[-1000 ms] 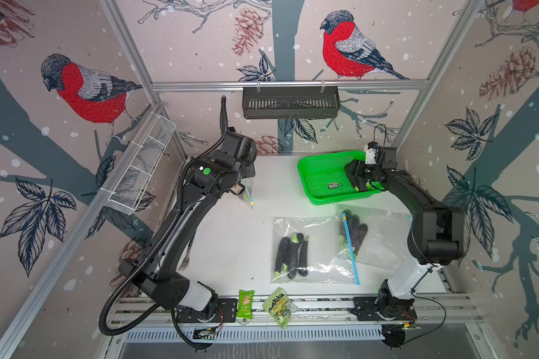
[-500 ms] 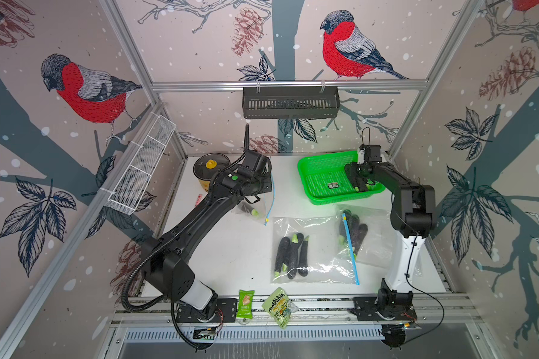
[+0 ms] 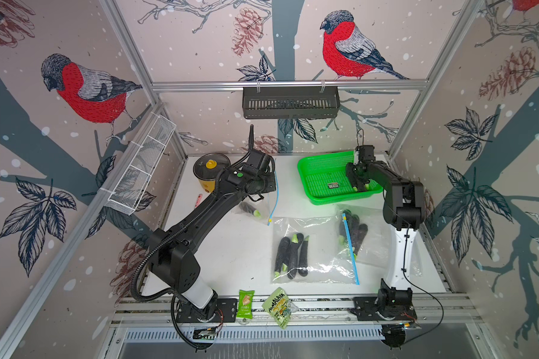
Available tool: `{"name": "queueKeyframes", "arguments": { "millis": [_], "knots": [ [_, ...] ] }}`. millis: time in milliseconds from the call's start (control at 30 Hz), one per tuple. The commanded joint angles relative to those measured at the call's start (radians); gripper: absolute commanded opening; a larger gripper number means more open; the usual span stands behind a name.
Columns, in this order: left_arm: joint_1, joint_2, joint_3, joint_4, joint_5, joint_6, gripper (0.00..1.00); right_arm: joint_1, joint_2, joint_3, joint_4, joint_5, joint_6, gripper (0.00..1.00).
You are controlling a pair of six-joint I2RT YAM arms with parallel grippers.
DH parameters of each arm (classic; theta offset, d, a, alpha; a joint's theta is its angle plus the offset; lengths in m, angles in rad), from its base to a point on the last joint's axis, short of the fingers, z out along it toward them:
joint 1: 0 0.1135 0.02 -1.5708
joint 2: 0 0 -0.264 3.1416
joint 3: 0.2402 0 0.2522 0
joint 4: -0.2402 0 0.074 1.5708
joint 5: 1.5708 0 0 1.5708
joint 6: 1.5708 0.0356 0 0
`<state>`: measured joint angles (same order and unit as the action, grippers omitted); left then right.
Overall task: Place the eggplant in a zip-top bag and seal the zipper
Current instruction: Pick up the eggplant from the basket, then place the eggplant in the zipper food storage bag.
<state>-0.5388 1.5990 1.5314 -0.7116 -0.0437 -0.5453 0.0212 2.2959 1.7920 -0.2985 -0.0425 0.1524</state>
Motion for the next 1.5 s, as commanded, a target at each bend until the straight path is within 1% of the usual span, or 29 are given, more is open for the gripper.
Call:
{"name": "queueKeyframes", "arguments": {
  "millis": [0,233,300,433,533,633,700,800,933,1033,1100,1167,1267,1367,1467],
  "knots": [
    [0.000,0.002,0.009,0.038,0.008,0.002,0.00,0.012,0.014,0.000,-0.010,0.013,-0.016,0.48],
    [0.000,0.009,0.009,0.046,0.016,0.008,0.00,0.049,0.018,-0.008,0.010,0.012,-0.033,0.48],
    [0.000,0.012,0.012,0.042,0.020,0.006,0.00,0.054,0.015,-0.009,0.016,0.012,-0.031,0.42],
    [0.001,0.008,0.012,0.039,0.018,0.005,0.00,0.064,-0.044,-0.023,0.035,0.008,-0.032,0.32],
    [0.000,0.005,0.010,0.045,0.024,0.001,0.00,0.069,-0.123,-0.048,0.052,-0.013,-0.025,0.30],
    [0.001,-0.001,0.009,0.058,0.042,-0.004,0.00,0.073,-0.228,-0.094,0.075,-0.063,-0.005,0.29],
    [0.000,-0.003,0.007,0.066,0.049,-0.008,0.00,0.078,-0.318,-0.150,0.102,-0.106,0.016,0.29],
    [0.000,-0.011,0.005,0.077,0.055,-0.018,0.00,0.104,-0.474,-0.279,0.176,-0.191,0.054,0.29],
    [0.001,-0.030,-0.010,0.114,0.081,-0.028,0.00,0.183,-0.695,-0.481,0.348,-0.302,0.153,0.29],
    [0.000,-0.046,-0.020,0.140,0.086,-0.026,0.00,0.269,-0.824,-0.619,0.557,-0.374,0.275,0.29],
    [0.000,-0.053,-0.021,0.147,0.085,-0.017,0.00,0.353,-0.877,-0.669,0.664,-0.348,0.312,0.29],
    [0.001,-0.055,-0.010,0.137,0.072,-0.013,0.00,0.435,-0.903,-0.695,0.760,-0.332,0.336,0.29],
    [0.000,-0.060,0.005,0.123,0.061,-0.012,0.00,0.526,-0.901,-0.719,0.897,-0.301,0.366,0.29],
    [0.000,-0.071,0.008,0.124,0.059,-0.016,0.00,0.601,-0.870,-0.713,0.989,-0.265,0.350,0.29],
    [0.001,-0.081,0.006,0.126,0.057,-0.025,0.00,0.649,-0.830,-0.710,1.074,-0.235,0.349,0.29]
  ]
}}
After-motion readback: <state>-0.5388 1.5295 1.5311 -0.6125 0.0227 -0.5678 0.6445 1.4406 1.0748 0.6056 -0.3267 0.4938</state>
